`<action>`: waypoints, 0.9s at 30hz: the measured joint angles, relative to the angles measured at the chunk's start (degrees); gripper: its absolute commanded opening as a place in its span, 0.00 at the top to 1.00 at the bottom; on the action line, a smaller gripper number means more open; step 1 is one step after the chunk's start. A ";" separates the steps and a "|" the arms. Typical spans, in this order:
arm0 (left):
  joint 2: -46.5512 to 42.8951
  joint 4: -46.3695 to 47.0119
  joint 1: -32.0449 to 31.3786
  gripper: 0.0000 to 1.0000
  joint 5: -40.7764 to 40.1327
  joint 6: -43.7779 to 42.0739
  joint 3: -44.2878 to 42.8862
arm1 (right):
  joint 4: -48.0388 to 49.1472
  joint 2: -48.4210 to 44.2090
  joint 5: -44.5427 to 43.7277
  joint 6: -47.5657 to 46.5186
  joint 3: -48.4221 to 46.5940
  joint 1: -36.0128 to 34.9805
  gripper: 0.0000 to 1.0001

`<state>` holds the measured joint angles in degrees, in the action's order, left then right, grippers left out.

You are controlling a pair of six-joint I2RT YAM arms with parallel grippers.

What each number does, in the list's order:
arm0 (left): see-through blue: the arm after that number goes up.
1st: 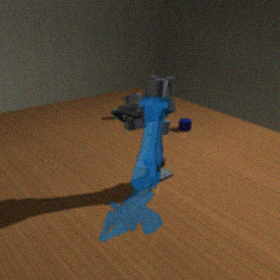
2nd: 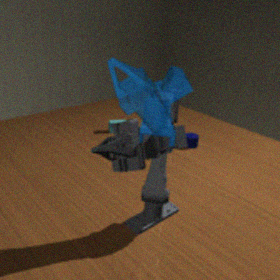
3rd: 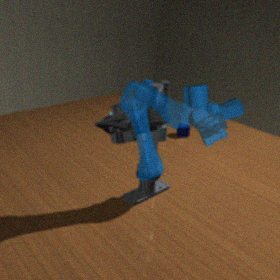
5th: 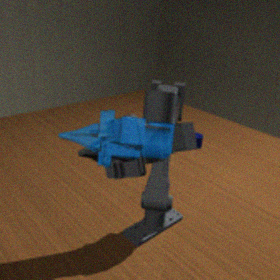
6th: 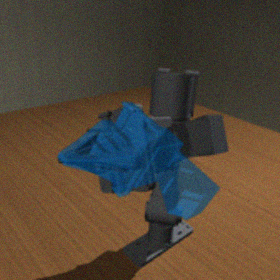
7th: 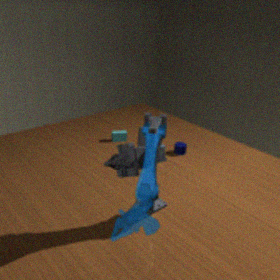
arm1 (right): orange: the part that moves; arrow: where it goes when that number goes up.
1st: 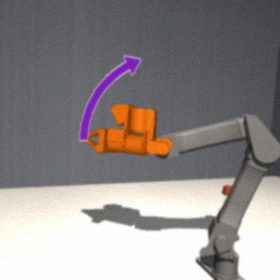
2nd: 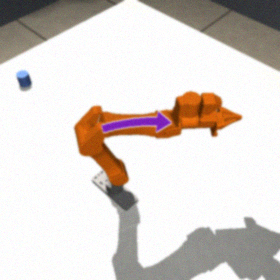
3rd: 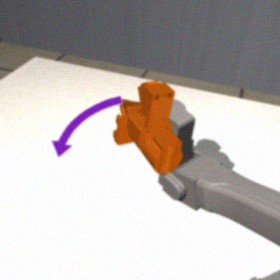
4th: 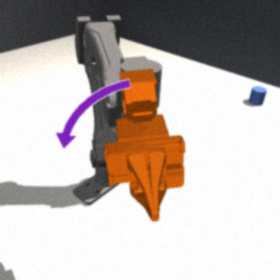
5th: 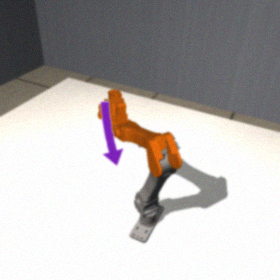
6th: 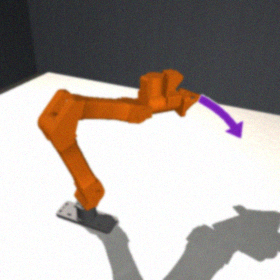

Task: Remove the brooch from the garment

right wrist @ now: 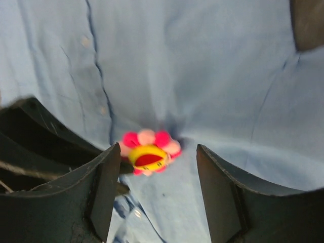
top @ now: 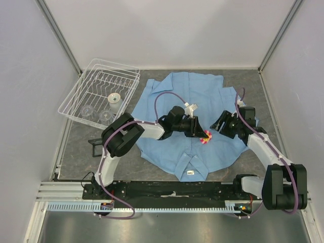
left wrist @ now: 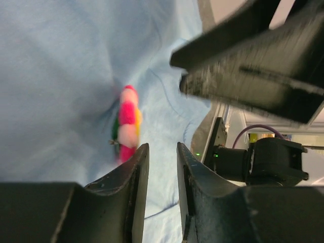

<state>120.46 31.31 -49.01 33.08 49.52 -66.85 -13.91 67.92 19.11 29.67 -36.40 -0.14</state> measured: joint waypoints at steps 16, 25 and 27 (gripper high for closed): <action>4.15 -3.56 3.54 0.70 0.13 -0.04 -2.32 | 7.80 8.15 7.06 2.38 6.23 -0.11 0.48; 3.08 -4.17 3.87 0.52 -0.92 -0.52 0.48 | 13.20 8.98 10.21 5.53 8.52 -0.11 0.70; 1.81 -4.31 4.11 0.52 -1.51 -0.66 2.38 | 13.51 8.96 10.56 5.81 9.16 -0.11 0.76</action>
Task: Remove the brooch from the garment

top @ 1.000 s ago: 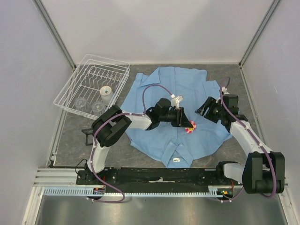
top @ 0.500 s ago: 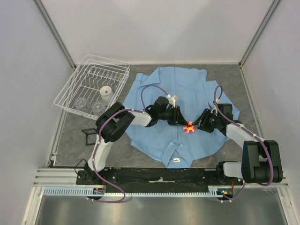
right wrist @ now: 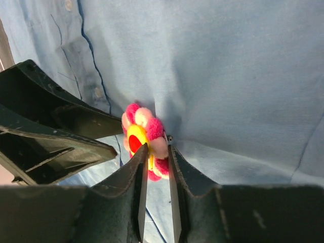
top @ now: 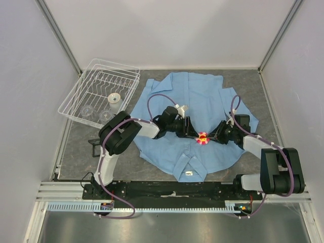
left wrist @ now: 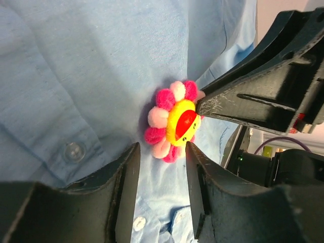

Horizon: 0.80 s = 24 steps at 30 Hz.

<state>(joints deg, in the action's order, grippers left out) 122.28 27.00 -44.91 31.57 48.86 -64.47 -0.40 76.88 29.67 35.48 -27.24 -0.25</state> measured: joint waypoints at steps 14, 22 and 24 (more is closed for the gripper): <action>-1.92 2.47 1.77 0.56 -1.44 -0.26 3.91 | -7.28 -11.72 -6.54 2.14 2.40 1.51 1.00; -2.01 2.73 1.97 0.48 -1.29 -0.28 4.11 | -18.88 -22.18 -13.51 1.14 0.55 3.02 1.00; -2.64 1.92 1.99 0.42 -1.27 -0.31 4.11 | -20.65 -23.08 -14.10 0.00 -0.96 3.08 1.00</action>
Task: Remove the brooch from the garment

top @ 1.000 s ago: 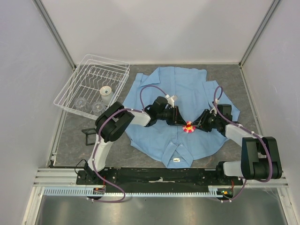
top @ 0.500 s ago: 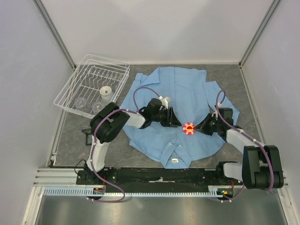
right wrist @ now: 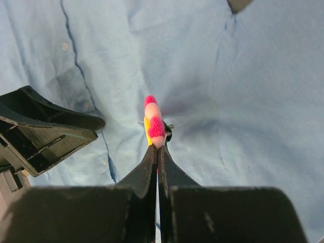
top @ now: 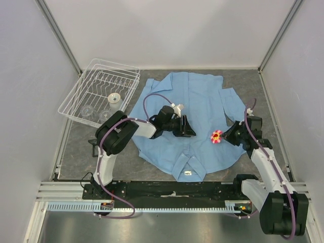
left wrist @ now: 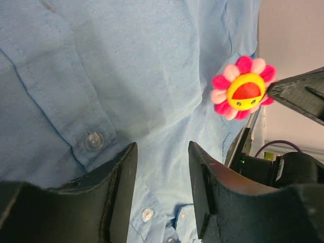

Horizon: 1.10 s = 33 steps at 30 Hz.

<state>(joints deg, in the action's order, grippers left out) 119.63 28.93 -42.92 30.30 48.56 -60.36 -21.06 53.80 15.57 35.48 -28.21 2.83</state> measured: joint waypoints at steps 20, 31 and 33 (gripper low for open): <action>-42.21 -19.37 1.88 0.32 -2.34 20.24 21.18 | 0.68 3.15 -19.34 -10.91 -13.33 -35.58 1.00; -63.25 -34.75 4.07 0.41 -11.02 47.06 31.65 | 8.22 9.70 -34.64 -17.09 -13.73 -64.13 1.00; -63.34 -37.64 4.11 0.50 -11.04 49.92 31.67 | 9.90 9.88 -35.91 -18.10 -13.73 -66.77 1.00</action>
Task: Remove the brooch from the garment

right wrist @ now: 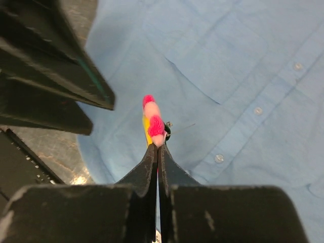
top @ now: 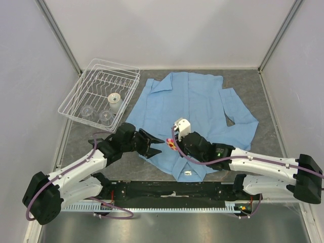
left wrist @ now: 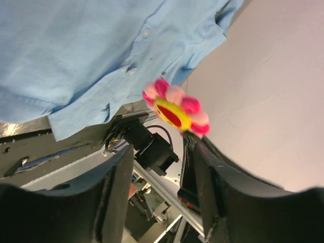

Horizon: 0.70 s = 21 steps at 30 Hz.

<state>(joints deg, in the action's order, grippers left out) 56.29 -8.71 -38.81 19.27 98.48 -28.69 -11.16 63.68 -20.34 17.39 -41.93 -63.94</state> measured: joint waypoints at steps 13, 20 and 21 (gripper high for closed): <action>-0.98 -6.62 0.11 0.42 -2.01 8.52 0.07 | 7.06 2.71 -5.92 -5.86 0.02 -11.30 1.00; -5.33 -9.14 0.11 0.27 -3.74 9.60 0.39 | 9.64 3.23 -6.62 -6.29 0.66 -12.09 1.00; -6.45 -10.01 0.11 0.24 -4.22 9.60 0.39 | 10.08 3.26 -6.75 -6.27 1.11 -12.09 1.00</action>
<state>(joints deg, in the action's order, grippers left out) 49.84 -18.72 -38.70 15.05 108.07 -28.29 -1.08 66.94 -27.09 11.11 -40.82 -76.03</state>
